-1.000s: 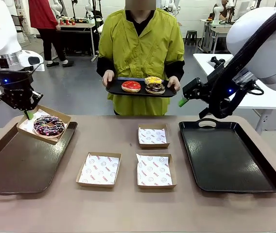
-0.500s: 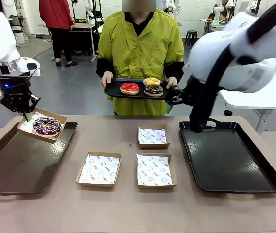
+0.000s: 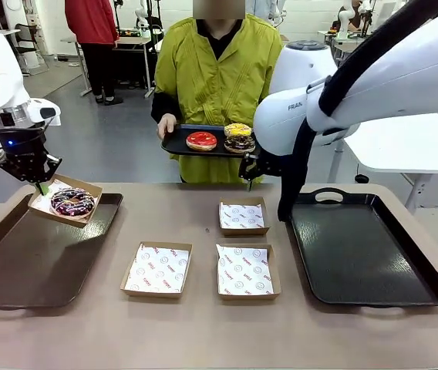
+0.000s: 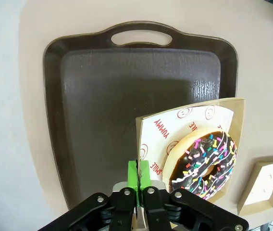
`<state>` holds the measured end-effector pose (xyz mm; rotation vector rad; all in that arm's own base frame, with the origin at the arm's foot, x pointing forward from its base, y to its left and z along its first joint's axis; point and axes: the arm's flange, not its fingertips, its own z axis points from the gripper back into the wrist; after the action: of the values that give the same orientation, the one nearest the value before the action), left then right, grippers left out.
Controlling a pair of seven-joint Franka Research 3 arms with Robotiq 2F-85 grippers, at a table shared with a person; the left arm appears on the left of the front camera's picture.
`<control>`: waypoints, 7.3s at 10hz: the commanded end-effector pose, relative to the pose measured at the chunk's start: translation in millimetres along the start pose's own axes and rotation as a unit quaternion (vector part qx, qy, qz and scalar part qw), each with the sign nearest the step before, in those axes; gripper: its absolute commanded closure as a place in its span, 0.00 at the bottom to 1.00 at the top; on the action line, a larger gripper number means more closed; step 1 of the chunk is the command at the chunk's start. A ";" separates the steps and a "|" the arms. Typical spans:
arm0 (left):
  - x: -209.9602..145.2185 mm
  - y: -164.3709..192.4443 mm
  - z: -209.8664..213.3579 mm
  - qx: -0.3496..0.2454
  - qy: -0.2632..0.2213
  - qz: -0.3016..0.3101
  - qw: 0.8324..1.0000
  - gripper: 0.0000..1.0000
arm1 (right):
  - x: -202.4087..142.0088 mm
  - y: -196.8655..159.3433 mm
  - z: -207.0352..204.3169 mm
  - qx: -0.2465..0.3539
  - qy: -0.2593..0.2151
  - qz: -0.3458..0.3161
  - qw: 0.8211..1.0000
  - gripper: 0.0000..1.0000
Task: Individually package the donuts and arrange them on the tray.
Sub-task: Place the picked Paper togo box on the Handle tray while simultaneously picking up another Paper togo box from the table with the other hand.
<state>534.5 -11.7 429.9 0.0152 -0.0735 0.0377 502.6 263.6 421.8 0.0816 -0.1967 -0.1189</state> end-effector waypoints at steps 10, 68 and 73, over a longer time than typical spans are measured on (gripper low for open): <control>21.9 -4.6 -34.7 -0.025 0.013 0.000 1.000 0.99 | 20.8 -0.8 -29.6 0.012 0.018 0.036 0.999 0.00; -170.6 235.9 -29.4 -0.565 -0.051 0.116 0.815 0.00 | 55.2 30.5 80.0 -0.036 0.044 0.027 0.998 1.00; -170.6 235.9 -29.4 -0.565 -0.051 0.116 0.815 0.00 | 55.2 30.5 80.0 -0.036 0.044 0.027 0.998 1.00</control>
<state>359.7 216.8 390.6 -1.1950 -0.1968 0.2380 544.4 282.1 512.2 0.0095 -0.1043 -0.0673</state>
